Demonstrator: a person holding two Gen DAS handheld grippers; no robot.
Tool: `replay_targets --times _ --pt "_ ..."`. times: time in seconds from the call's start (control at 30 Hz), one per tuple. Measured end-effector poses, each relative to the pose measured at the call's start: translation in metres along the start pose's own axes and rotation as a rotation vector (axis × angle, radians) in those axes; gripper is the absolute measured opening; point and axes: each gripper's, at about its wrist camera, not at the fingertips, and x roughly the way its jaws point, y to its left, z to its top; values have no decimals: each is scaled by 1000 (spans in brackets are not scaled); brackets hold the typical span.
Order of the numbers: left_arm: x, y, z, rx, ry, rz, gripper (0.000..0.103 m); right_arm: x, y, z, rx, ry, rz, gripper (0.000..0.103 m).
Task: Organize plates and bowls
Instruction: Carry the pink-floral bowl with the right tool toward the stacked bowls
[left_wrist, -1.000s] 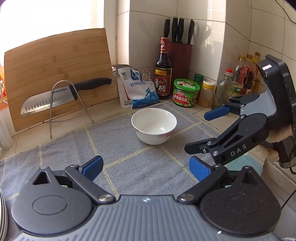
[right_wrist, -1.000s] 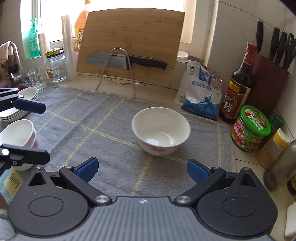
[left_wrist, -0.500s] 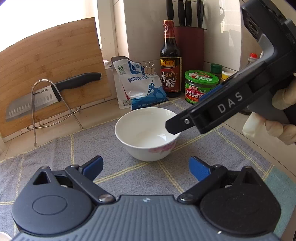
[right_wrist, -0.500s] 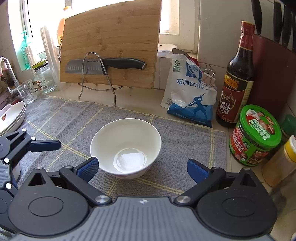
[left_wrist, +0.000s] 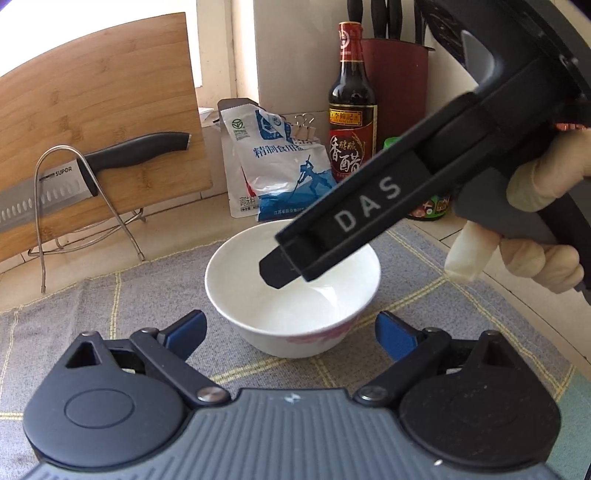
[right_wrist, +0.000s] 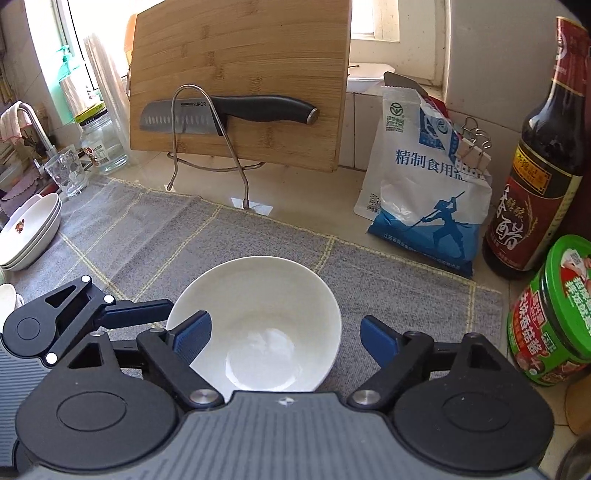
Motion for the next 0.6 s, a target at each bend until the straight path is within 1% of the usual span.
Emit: replay_targets --times 0.1,0.13,0.2,0.3,0.47,0.6 --pt "5 0 1 -7 1 -2 96 8 -1 4 -4 17 -5 86" --pt "6 0 1 -10 2 -3 96 10 -2 5 -2 21 -2 84" --pt "8 2 3 -15 0 -4 93 13 -4 6 1 26 8 82" --pt "9 2 3 -16 -2 -10 93 15 -5 7 0 34 20 78" --pt "10 1 4 -15 -1 -14 91 18 -8 7 0 48 41 69" --pt "10 1 4 -15 0 -15 91 18 -10 6 11 50 66 67"
